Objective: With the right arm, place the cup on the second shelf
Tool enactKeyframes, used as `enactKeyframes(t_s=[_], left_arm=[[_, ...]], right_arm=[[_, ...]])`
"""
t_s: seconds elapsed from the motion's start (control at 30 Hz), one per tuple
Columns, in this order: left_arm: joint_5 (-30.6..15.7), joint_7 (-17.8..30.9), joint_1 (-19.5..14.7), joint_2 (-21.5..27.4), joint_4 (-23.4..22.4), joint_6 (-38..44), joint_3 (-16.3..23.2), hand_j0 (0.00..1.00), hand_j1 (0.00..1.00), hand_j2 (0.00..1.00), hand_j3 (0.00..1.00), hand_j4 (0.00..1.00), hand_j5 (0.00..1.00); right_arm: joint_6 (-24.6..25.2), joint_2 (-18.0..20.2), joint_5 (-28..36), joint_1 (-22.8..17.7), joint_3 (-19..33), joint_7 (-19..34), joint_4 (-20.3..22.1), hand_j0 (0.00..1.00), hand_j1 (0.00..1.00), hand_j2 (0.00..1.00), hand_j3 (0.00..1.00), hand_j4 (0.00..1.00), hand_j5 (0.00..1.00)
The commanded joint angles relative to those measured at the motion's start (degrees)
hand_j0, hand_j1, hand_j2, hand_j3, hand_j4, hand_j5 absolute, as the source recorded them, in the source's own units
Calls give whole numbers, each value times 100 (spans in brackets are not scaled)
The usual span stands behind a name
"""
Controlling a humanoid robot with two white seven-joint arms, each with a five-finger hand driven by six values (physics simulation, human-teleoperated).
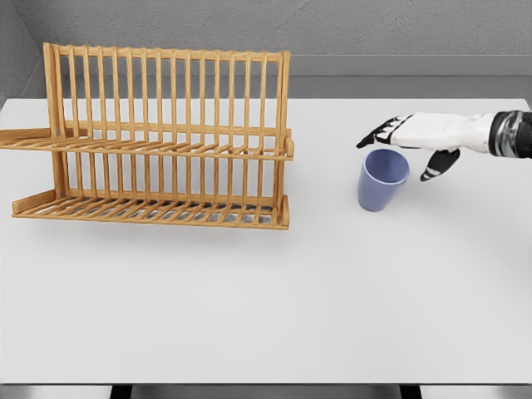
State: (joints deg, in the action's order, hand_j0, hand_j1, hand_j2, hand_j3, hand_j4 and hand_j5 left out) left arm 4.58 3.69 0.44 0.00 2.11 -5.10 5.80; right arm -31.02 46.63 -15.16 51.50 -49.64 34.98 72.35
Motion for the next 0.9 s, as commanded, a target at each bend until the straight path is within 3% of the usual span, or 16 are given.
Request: enactKeyframes(t_s=[0.0,0.17,0.5,0.57,0.67,0.87], left_arm=[[-1,0,-9,0,0,0,0,100,100,100,100,100,100],[-1,0,-9,0,0,0,0,100,100,100,100,100,100],[-1,0,0,0,0,0,0,100,100,100,100,100,100],[-1,0,0,0,0,0,0,100,100,100,100,100,100],[-1,1,0,0,0,0,0,100,100,100,100,100,100],[-1,0,-9,0,0,0,0,100,100,100,100,100,100]], right_arm=[[17,-128,22,0,-107,2,-151,100,100,100,100,100,100],[9,-303,22,70,-186,2,-406,100,100,100,100,100,100],[-53,-180,22,220,-116,2,-335,100,100,100,100,100,100],[-71,-136,22,255,-107,2,-309,100,100,100,100,100,100],[-71,127,22,202,-107,2,148,100,100,100,100,100,100],[-158,66,31,193,-186,2,165,100,100,100,100,100,100]])
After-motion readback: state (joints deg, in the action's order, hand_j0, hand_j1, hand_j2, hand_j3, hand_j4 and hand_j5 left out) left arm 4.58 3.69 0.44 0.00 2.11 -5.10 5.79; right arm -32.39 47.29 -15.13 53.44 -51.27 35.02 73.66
